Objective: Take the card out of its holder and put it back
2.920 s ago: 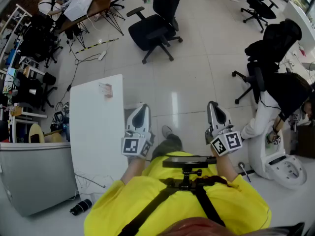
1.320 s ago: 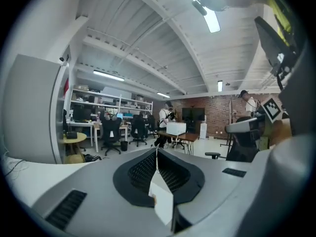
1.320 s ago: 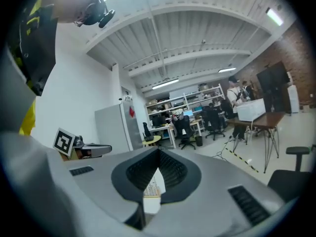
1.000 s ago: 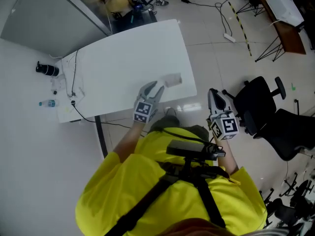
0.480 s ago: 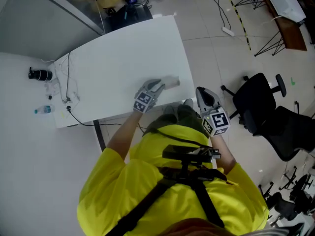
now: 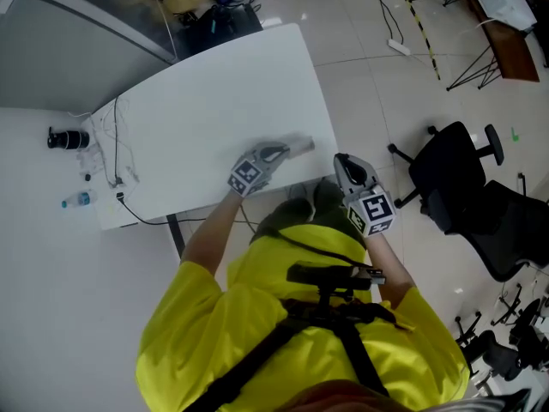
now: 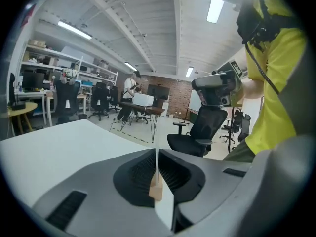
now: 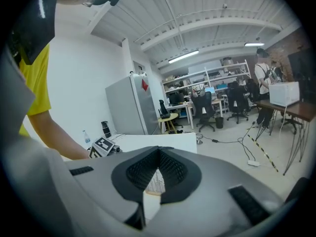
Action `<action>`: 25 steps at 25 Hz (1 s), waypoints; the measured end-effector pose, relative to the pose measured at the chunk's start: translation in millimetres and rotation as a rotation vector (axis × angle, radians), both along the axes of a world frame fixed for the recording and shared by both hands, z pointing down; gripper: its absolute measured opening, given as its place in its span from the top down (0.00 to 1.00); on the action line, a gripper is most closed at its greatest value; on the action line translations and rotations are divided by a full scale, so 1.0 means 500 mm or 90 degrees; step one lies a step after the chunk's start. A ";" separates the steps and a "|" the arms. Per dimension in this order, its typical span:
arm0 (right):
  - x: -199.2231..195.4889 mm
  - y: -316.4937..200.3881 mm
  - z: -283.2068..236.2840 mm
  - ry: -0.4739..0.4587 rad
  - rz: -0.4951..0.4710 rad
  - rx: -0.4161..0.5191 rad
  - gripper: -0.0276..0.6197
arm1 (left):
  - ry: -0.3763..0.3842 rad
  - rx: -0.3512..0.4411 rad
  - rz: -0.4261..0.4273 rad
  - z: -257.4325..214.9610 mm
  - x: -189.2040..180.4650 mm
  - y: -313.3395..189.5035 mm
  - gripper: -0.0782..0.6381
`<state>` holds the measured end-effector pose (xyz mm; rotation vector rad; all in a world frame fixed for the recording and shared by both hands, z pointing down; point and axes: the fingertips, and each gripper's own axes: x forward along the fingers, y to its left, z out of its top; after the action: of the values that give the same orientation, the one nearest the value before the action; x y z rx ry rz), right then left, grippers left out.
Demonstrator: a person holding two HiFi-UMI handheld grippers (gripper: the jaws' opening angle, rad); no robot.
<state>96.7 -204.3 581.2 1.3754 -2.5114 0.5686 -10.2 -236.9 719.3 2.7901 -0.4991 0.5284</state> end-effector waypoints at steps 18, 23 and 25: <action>0.019 0.007 -0.069 -0.005 0.027 0.049 0.95 | 0.070 0.087 -0.014 -0.350 -0.034 -0.013 0.87; 0.018 0.001 -0.099 -0.003 0.025 0.077 0.95 | 0.114 0.168 -0.027 -0.516 -0.039 -0.008 0.87; 0.014 0.002 -0.107 -0.003 0.026 0.084 0.95 | 0.122 0.185 -0.030 -0.553 -0.044 0.005 0.87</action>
<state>103.6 -203.2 527.5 1.4744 -2.5712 0.4209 -32.0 -234.3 442.8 3.0514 -0.6408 0.1871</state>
